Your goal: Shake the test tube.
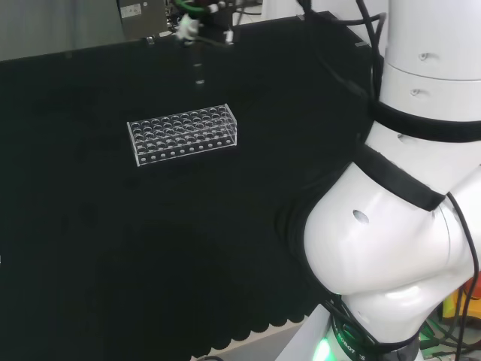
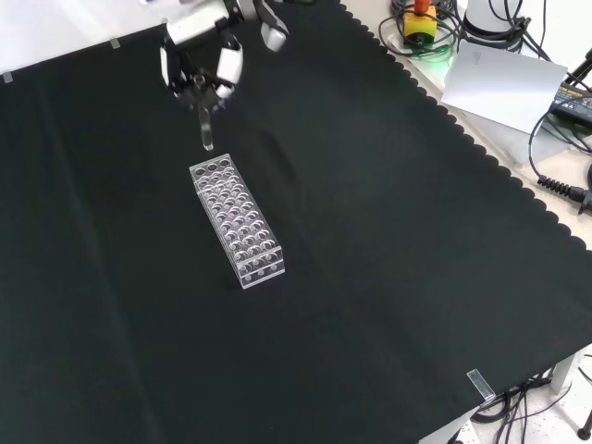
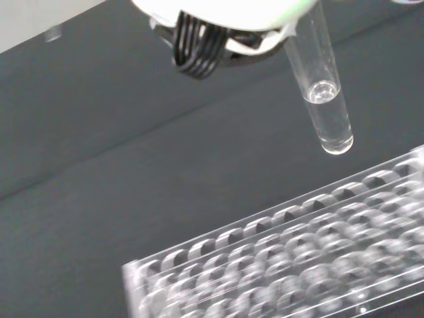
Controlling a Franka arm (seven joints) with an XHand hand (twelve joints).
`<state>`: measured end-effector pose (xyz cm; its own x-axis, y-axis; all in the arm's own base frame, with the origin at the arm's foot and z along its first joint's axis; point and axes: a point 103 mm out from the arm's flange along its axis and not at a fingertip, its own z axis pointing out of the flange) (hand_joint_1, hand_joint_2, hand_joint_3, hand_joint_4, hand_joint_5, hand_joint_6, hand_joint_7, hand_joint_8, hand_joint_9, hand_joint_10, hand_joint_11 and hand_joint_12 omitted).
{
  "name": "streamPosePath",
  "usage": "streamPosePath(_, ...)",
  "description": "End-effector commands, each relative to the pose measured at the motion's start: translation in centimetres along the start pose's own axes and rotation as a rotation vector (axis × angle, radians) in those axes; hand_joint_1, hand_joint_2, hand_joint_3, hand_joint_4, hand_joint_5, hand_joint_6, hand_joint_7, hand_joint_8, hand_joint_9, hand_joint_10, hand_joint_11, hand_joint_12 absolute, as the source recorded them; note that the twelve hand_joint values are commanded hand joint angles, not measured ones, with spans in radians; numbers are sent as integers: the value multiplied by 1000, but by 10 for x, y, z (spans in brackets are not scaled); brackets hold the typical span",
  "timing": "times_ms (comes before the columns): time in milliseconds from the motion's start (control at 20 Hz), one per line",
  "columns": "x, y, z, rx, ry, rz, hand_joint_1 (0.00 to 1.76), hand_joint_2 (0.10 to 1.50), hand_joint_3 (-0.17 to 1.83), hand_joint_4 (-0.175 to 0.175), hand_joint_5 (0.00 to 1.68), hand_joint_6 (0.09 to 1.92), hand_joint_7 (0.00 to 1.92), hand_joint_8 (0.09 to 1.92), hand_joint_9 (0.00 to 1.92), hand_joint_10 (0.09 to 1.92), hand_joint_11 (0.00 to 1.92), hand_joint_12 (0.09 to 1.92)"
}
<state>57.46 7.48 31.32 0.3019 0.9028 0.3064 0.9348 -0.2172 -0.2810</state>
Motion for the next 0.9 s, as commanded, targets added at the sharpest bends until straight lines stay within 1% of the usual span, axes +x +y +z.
streamPosePath(50, 64, -13, 23, 58, 54, -106, 1215, 699, 603, -175, 1249, 677, 1608, 715, 1524, 690, 1127, 1022)
streamPosePath(150, 74, -16, 25, 63, 65, -127, 1215, 699, 603, -175, 1249, 678, 1608, 715, 1524, 690, 1127, 1022)
streamPosePath(250, 78, -17, 25, 65, 69, -141, 1215, 699, 603, -175, 1249, 678, 1608, 715, 1524, 690, 1127, 1022)
streamPosePath(400, 75, -16, 23, 60, 58, -134, 1215, 699, 604, -175, 1249, 678, 1608, 715, 1524, 690, 1127, 1022)
streamPosePath(600, 47, -9, 16, 41, 21, -91, 1215, 699, 604, -175, 1249, 678, 1608, 715, 1524, 690, 1127, 1022)
streamPosePath(900, -11, 5, -8, -12, -58, 0, 1215, 699, 604, -175, 1249, 678, 1608, 715, 1524, 690, 1127, 1022)
